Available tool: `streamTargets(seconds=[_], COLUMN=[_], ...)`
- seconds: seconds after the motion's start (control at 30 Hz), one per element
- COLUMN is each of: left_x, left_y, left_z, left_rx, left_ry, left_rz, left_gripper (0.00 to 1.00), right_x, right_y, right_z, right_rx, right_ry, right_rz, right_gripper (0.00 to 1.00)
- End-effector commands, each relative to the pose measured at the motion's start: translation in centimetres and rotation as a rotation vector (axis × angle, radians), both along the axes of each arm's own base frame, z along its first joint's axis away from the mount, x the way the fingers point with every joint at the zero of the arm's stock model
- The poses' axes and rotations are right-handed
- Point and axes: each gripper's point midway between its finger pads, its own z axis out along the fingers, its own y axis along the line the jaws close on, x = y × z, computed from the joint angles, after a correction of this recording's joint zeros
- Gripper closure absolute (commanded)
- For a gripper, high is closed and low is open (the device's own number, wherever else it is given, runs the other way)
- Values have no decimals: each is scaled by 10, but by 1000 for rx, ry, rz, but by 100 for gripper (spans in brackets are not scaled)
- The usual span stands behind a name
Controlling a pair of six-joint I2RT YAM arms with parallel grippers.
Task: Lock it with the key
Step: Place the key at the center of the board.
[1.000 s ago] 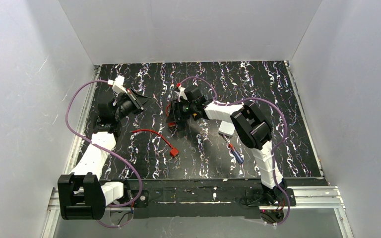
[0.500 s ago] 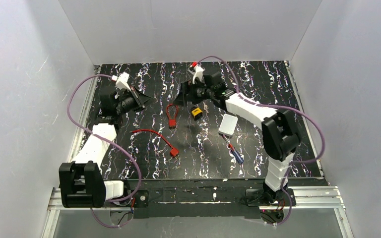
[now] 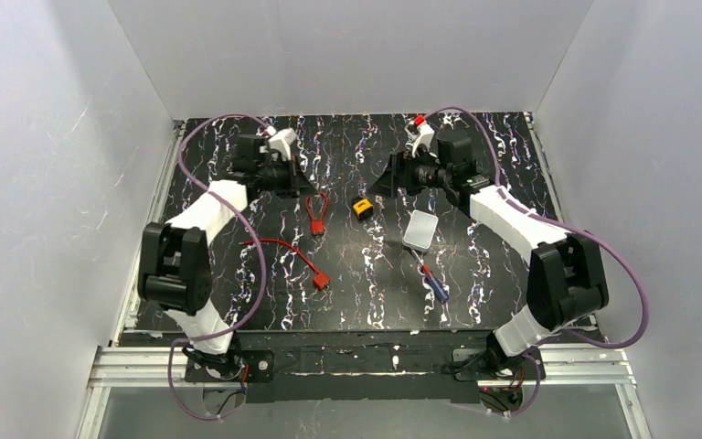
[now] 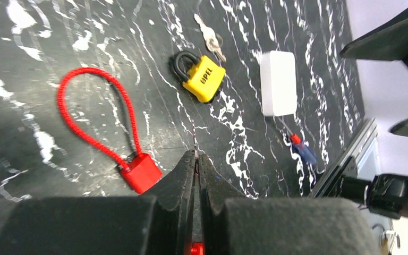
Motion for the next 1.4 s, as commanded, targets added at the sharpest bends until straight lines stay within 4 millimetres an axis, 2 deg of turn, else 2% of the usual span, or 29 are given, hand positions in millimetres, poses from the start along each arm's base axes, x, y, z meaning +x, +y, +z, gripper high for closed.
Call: streamTargets(seconds=[0.0,0.2,0.43,0.57,0.83,1.07,1.13,1.23,1.33,1.37], left_x=[-5,-3,-1,-1,1,-13,-23,-55,-87,-93], left_y=[-25,-48,-47,-50,-53,-48,-46,-45,-29,-22], left_z=[-26,-55,-85,-90,-70,-37,-23,-1,5,-1], left_rx=[96,167,226,243,231,214,204,162,225,262], left_ry=[35,99,160,175,148,87,49,-23,-83,-98], left_rz=[-114,-194,-210,-226,-240,-282,-342,-521,-641,-672], left_gripper=[100,100,100,99,73,63,59,54,52,53], right_x=[-5,-5,-8,-8,-8,-9,-14,-21,-29,-30], right_y=[-10,-16,-18,-19,-19,-22,-24,-25,-22,-22], right_z=[23,23,14,15,11,9,5,1,0,-1], right_rx=[30,47,43,46,26,0,-15,-22,-12,-9], right_ry=[-87,-84,-56,-55,-44,-59,-46,-34,-27,-23], right_rz=[13,4,12,14,28,35,42,65,105,114], right_gripper=[2,2,2,2,2,2,2,2,2,2])
